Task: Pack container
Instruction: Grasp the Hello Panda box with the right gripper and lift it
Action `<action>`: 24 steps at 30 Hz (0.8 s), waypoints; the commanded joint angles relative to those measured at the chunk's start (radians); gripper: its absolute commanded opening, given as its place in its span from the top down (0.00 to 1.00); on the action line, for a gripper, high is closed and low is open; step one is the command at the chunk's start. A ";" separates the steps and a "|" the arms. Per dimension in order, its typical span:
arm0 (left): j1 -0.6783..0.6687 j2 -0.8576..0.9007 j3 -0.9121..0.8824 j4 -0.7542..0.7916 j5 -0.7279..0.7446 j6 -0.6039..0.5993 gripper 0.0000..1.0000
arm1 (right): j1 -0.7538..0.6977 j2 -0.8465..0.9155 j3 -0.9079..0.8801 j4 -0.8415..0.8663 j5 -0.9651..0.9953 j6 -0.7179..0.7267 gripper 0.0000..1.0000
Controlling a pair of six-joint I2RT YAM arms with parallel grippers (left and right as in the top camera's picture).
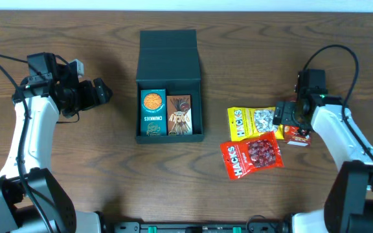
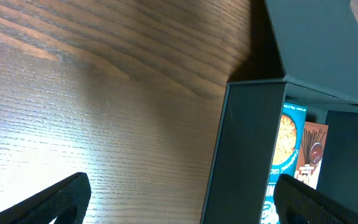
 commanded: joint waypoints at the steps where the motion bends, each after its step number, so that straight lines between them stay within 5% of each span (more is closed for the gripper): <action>1: -0.001 -0.015 0.020 0.001 -0.004 0.014 0.05 | -0.008 0.048 -0.012 0.014 0.021 -0.001 0.01; 11: -0.001 -0.015 0.020 -0.006 -0.004 0.014 0.05 | -0.008 0.131 -0.012 0.016 0.020 0.000 0.09; 24: -0.001 -0.015 0.020 -0.008 -0.003 0.014 0.05 | -0.007 0.131 0.018 -0.003 0.004 0.004 0.33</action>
